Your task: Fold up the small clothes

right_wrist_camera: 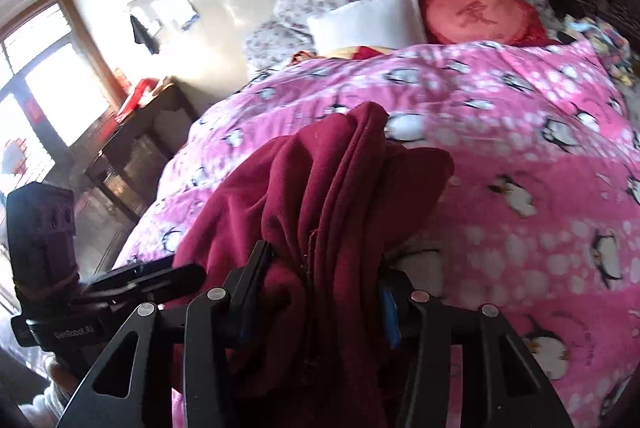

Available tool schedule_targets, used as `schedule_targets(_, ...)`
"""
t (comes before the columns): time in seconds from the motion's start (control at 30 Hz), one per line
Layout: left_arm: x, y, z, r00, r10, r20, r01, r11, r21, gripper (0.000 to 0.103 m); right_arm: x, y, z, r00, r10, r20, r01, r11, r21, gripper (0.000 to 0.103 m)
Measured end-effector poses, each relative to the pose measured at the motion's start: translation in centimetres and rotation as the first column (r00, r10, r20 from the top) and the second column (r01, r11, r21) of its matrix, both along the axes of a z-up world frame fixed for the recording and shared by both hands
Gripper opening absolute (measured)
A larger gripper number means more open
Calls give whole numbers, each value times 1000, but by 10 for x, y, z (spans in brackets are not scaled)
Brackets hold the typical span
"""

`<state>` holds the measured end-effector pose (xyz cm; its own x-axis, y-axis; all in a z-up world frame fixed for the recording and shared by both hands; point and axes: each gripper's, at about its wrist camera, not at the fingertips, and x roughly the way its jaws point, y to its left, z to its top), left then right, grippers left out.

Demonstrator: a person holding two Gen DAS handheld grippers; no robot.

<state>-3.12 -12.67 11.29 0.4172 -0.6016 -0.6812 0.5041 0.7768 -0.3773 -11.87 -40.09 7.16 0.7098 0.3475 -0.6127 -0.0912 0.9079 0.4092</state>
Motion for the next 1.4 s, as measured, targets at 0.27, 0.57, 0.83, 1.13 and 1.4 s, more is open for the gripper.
schedule_targets(0.27, 11, 38, -27, 995, 72, -70, -68, 996, 58, 55, 19, 40, -28, 996, 51, -74, -52, 999, -8, 51)
schedule_targets(0.57, -16, 41, -20, 990, 110, 91, -126, 973, 195, 69, 1, 34, -7, 999, -6, -45, -1, 990, -138, 60)
schedule_targets(0.83, -25, 22, -26, 985, 117, 128, -149, 948, 281, 79, -10, 71, 7, 992, 127, -17, -127, 955, -267, 34)
schedule_targets(1.13, -28, 11, -45, 985, 133, 112, -161, 942, 294, 80, -10, 54, -35, 993, 90, -82, -108, 958, -264, 32)
schedule_targets(1.4, -40, 17, -27, 972, 168, 163, -210, 934, 288, 80, -34, 59, -7, 999, 43, -7, -43, 976, -216, 38)
